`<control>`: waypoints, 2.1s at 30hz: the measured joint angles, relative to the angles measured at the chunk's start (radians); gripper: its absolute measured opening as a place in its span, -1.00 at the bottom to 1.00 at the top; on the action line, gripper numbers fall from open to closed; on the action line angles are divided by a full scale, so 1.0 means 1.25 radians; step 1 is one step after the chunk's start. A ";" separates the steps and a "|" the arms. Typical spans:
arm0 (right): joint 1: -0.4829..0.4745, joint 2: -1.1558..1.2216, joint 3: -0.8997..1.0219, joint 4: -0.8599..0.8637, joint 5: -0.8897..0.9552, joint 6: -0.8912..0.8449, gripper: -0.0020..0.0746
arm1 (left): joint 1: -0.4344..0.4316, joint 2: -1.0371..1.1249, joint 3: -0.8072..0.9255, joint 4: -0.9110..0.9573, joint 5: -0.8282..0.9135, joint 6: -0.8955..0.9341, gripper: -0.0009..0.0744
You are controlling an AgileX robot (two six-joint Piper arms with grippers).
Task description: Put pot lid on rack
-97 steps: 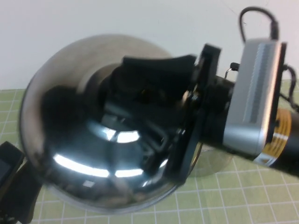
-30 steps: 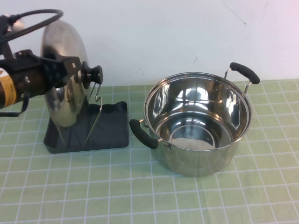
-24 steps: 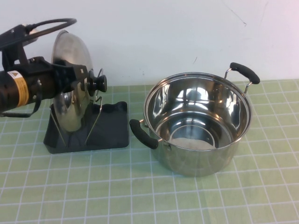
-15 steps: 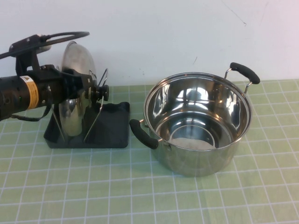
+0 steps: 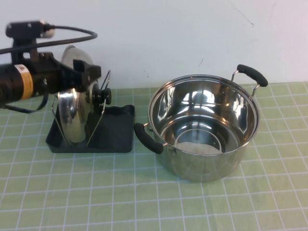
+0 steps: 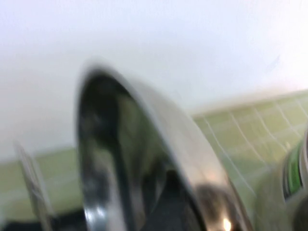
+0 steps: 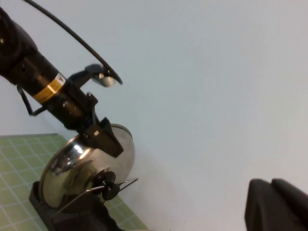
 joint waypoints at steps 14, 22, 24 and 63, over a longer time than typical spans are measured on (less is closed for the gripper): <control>0.000 0.000 -0.039 -0.262 0.087 -0.006 -0.95 | 0.000 -0.306 -0.007 0.010 0.214 0.263 -0.53; 0.000 -0.002 -0.149 -0.234 0.535 -0.199 -0.95 | 0.000 -0.467 -0.009 -0.116 0.726 0.492 -0.96; 0.000 -0.007 -0.183 -0.151 0.612 -0.273 -0.95 | 0.002 -0.504 -0.009 -0.288 0.851 0.611 -0.97; 0.000 -0.446 0.361 0.455 0.365 -0.398 -0.95 | 0.004 -1.116 0.624 -1.750 0.694 1.635 -0.97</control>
